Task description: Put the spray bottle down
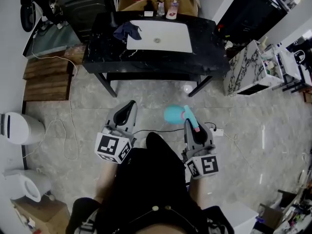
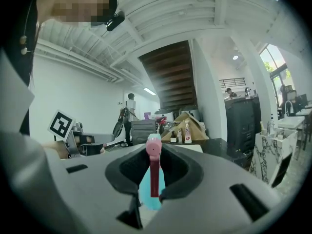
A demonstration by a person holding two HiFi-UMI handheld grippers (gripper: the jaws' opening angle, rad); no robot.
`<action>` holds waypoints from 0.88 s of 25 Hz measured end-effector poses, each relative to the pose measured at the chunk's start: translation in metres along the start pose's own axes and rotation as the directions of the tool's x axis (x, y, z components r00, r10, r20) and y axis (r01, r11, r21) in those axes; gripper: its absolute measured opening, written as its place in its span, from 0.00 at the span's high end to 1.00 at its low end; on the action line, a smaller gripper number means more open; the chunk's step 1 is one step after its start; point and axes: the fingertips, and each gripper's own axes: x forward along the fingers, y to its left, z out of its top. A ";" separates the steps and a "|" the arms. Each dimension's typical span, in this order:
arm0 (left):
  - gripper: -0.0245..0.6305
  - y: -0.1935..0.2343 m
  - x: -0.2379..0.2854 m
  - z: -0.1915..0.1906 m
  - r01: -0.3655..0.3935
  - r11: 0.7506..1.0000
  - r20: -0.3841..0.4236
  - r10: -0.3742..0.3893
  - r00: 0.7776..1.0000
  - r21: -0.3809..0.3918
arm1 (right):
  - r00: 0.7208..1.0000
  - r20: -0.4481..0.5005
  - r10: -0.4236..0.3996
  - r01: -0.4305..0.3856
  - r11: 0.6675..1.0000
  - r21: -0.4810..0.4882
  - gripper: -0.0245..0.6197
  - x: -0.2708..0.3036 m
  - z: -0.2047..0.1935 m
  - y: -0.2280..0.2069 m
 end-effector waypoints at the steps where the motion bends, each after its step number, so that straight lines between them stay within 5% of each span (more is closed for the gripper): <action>1: 0.95 0.001 0.001 -0.002 0.000 1.000 -0.004 0.000 1.000 -0.001 | 1.000 -0.005 0.004 -0.004 1.000 0.004 0.86 0.001 -0.002 0.001; 12: 0.95 0.022 0.026 -0.006 -0.033 0.999 -0.028 0.033 0.999 0.003 | 0.999 -0.008 0.037 -0.037 0.999 0.025 0.86 0.040 -0.003 -0.013; 22: 0.95 0.049 0.123 0.012 -0.029 0.999 -0.031 0.030 0.999 0.031 | 0.998 0.002 0.066 -0.066 0.998 0.025 0.86 0.132 0.015 -0.074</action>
